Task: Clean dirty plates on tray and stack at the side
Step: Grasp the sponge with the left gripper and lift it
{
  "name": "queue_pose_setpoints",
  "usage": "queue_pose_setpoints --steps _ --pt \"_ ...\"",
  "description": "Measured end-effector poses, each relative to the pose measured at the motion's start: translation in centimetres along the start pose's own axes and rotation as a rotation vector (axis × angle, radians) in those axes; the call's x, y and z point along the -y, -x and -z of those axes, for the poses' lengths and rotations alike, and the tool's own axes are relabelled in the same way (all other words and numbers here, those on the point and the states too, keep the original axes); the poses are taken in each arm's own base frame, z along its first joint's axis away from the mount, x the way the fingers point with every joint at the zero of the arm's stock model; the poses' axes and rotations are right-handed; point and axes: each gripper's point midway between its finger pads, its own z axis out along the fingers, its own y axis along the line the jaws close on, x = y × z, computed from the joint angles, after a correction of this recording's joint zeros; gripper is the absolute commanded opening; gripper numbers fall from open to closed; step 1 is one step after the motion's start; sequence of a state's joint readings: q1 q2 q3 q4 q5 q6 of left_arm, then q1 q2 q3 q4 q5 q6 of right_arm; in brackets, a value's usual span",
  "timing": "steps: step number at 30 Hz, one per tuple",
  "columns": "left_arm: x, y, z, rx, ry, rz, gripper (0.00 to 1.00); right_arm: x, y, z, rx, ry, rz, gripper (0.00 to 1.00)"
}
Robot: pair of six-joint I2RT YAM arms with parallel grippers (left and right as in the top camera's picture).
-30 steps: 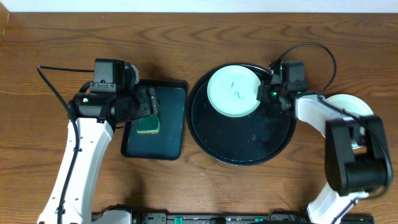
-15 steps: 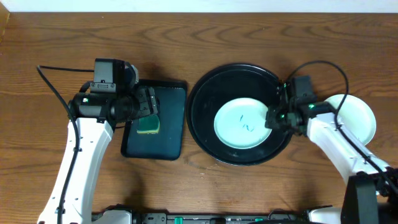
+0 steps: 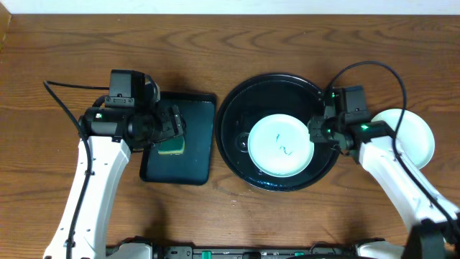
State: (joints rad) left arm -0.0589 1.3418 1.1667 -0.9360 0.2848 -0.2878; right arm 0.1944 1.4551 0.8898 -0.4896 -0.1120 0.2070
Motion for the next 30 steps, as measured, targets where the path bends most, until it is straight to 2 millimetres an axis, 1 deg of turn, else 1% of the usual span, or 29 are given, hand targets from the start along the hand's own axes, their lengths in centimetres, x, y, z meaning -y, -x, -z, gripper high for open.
queue_pose_setpoints --steps 1,2,4,7,8,10,11,13,15,16,17,18,19,20,22,27,28,29,30 --pt "0.0 0.0 0.0 0.0 0.0 0.0 0.7 -0.2 0.4 0.8 0.021 0.003 0.01 0.36" --pt "-0.1 -0.1 0.0 -0.002 0.005 0.007 0.66 -0.3 0.7 1.7 0.043 0.008 0.017 0.37" --pt "-0.5 -0.2 0.0 -0.005 0.029 0.009 0.66 -0.7 1.4 3.7 0.095 0.018 0.031 0.37" --pt "-1.6 -0.1 -0.3 0.002 0.089 0.031 0.66 -1.1 2.1 5.9 0.151 0.028 0.046 0.38" --pt "-2.0 0.1 -0.7 0.011 0.11 0.038 0.66 -1.2 2.1 6.4 0.161 0.03 0.048 0.39" --pt "-2.7 0.5 -2.3 0.026 0.143 0.054 0.66 -1.3 2.1 7.2 0.173 0.033 0.052 0.4" --pt "-3.1 0.5 -3.5 0.026 0.158 0.057 0.66 -1.3 2.1 7.4 0.175 0.033 0.052 0.4" --pt "-4.1 0.3 -6.4 0.006 0.186 0.066 0.61 -1.3 1.8 7.4 0.167 0.036 0.052 0.39" --pt "-5.0 -0.3 -9.3 -0.034 0.211 0.073 0.5 -1.4 1.6 7.3 0.155 0.041 0.051 0.39" --pt "-5.5 -0.7 -10.5 -0.062 0.227 0.081 0.33 -1.4 1.5 7.3 0.152 0.043 0.051 0.38" --pt "-6.4 -1.6 -12.3 -0.111 0.254 0.095 0.24 -1.5 1.3 7.3 0.146 0.051 0.051 0.38" --pt "-6.8 -2.1 -13.2 -0.14 0.266 0.102 0.09 -1.5 1.2 7.3 0.141 0.053 0.051 0.38" --pt "-7.0 -2.3 -13.9 -0.155 0.269 0.108 0.08 -1.6 1.1 7.3 0.136 0.054 0.05 0.38" --pt "-7.0 -2.4 -14.3 -0.17 0.268 0.107 0.08 -1.6 1.0 7.3 0.132 0.056 0.05 0.38" --pt "-6.8 -2.4 -14.4 -0.18 0.258 0.111 0.07 -1.5 0.8 7.3 0.125 0.055 0.049 0.37" --pt "-6.5 -3.0 -14.0 -0.226 0.247 0.124 0.08 -1.6 0.8 7.3 0.122 0.057 0.049 0.37" --pt "-6.3 -3.5 -13.8 -0.247 0.246 0.127 0.12 -1.6 0.8 7.2 0.122 0.057 0.049 0.37" --pt "-6.3 -3.8 -13.5 -0.268 0.248 0.131 0.22 -1.6 0.8 7.2 0.122 0.057 0.049 0.37" --pt "-6.2 -4.3 -13.1 -0.292 0.252 0.137 0.34 -1.6 0.8 7.3 0.122 0.058 0.049 0.36"
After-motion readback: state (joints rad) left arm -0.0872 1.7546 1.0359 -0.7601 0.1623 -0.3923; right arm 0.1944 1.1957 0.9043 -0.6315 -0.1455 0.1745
